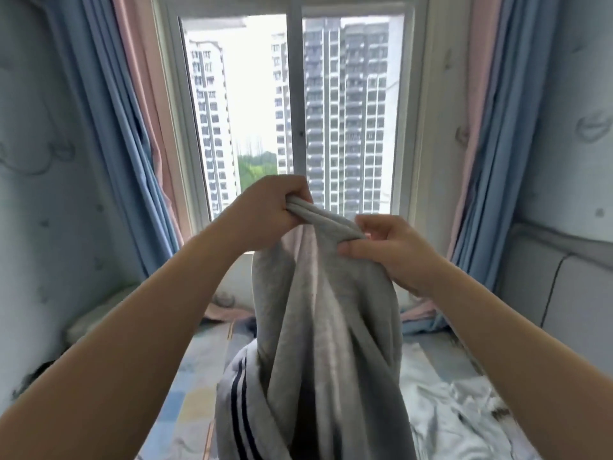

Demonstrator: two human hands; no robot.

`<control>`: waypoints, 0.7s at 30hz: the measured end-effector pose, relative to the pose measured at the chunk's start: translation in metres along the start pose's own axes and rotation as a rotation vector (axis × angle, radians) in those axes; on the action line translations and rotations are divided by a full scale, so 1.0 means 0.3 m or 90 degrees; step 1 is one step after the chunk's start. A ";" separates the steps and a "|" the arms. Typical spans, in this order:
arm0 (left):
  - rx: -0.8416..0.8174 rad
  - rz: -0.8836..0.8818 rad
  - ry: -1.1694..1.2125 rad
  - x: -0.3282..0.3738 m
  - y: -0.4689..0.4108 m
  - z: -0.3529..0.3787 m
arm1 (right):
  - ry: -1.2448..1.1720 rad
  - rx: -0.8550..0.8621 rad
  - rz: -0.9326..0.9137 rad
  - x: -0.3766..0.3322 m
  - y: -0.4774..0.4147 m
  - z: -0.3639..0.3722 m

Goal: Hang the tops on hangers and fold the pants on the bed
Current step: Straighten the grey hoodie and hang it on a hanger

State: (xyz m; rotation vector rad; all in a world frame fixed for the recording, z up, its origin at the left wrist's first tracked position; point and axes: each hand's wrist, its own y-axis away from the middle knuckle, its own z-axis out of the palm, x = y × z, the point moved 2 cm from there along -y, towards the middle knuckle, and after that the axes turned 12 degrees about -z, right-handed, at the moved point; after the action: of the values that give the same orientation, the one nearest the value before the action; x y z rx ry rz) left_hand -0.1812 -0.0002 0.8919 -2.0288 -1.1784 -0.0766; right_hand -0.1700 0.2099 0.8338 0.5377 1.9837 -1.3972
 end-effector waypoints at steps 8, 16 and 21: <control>0.072 -0.042 0.022 -0.072 -0.052 -0.092 | 0.139 -0.095 0.142 0.137 0.038 0.070; 0.163 -0.179 -0.065 -0.321 -0.056 -0.129 | 0.366 -0.259 0.448 0.343 0.244 0.006; 0.100 -0.345 -0.109 -0.456 -0.029 0.005 | 0.152 -0.091 0.356 0.260 0.159 0.073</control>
State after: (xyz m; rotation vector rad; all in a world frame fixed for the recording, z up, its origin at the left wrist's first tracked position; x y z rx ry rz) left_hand -0.2663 -0.0946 0.8404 -1.5579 -1.7605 -0.0742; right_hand -0.1882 0.2034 0.7420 1.1307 1.8863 -0.8709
